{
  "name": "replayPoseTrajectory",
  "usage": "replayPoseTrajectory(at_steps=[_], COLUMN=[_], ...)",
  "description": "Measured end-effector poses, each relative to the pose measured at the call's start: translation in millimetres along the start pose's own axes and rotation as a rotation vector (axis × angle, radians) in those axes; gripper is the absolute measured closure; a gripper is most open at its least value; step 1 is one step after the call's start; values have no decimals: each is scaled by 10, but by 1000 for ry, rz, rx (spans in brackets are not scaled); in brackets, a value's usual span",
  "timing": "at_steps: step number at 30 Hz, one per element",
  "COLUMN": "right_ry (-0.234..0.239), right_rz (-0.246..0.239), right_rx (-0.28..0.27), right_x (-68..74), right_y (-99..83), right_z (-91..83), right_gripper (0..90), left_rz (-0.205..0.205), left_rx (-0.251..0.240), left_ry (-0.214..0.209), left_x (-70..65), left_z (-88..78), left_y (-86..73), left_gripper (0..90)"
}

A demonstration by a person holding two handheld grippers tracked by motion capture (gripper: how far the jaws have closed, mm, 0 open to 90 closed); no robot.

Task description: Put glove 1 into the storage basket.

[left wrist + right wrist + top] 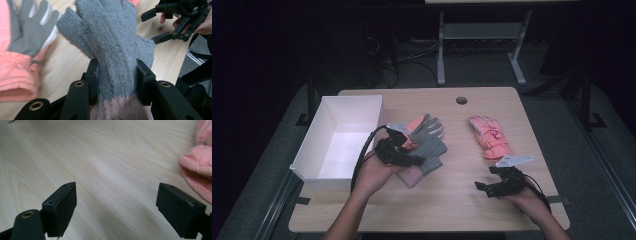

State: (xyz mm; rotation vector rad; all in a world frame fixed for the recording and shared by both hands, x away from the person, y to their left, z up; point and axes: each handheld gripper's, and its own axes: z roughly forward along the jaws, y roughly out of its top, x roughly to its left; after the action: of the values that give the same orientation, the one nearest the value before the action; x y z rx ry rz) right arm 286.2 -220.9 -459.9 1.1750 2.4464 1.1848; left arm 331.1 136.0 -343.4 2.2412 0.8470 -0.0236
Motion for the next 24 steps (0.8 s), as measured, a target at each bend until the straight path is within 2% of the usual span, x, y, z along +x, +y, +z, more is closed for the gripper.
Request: replayPoseTrajectory(at_steps=[4, 9, 14, 17, 18, 21, 22, 24], right_ry=[8, 16, 17, 15, 16, 17, 17, 17], right_rz=[10, -2, -18, -13, -9, -10, -10, -12], right_rx=[7, 0, 2, 4, 4, 5, 6, 6], right_x=[5, 19, 54, 63, 69, 73, 72, 69], right_y=[13, 51, 59, 58, 58, 55, 53, 50], right_z=[13, 37, 51, 53, 51, 52, 52, 51], right_gripper=[163, 164, 163, 163, 164, 161, 161, 161], left_rz=[-12, -14, -30, -49, -57, -70, -76, -83], left_rx=[-10, -12, -37, -51, -57, -71, -75, -80], left_ry=[14, 49, 83, 104, 123, 137, 152, 163], left_x=[71, 167, 255, 320, 377, 427, 481, 502], left_z=[-121, -272, -475, -565, -629, -690, -759, -789], left_y=[27, 37, 36, 36, 34, 24, 10, 3], left_gripper=[621, 621, 621, 621, 621, 621, 621, 621])
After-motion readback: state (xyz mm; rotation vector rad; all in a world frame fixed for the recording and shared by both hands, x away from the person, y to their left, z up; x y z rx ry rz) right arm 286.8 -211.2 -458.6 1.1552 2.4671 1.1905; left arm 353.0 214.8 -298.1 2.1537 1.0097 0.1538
